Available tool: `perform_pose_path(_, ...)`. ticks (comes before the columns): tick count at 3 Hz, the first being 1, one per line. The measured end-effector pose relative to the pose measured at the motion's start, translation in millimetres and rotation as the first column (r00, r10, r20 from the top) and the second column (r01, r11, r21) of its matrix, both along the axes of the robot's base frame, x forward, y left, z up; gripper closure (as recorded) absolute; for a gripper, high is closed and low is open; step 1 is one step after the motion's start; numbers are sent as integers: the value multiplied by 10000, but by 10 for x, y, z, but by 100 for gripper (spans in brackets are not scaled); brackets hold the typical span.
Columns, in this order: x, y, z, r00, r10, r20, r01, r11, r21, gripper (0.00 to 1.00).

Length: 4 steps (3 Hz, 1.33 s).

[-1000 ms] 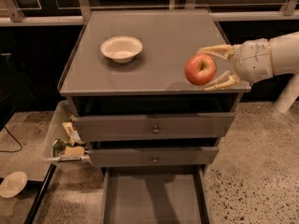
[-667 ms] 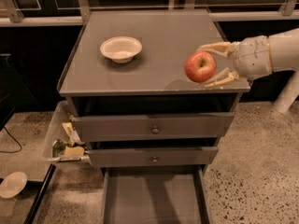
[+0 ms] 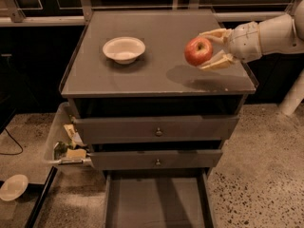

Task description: Pick apple from bottom drawer and place on counter

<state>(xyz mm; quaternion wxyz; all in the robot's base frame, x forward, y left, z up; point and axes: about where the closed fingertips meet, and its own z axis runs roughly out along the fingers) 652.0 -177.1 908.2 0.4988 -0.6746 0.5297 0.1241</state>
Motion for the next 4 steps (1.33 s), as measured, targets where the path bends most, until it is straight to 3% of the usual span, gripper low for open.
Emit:
perform_pose_path(1, 303, -116, -174, 9940, -611, -903, 678, 9950, 735, 100)
perform_pose_path(2, 437, -227, -369, 9775, -1059, -1827, 1287, 9847, 1176, 100)
perform_pose_path(3, 519, -182, -475, 9651, -1123, -2365, 1416, 9838, 1104, 100)
perform_pose_path(4, 565, -98, -482, 9613, -1201, -2481, 1398, 9882, 632, 81)
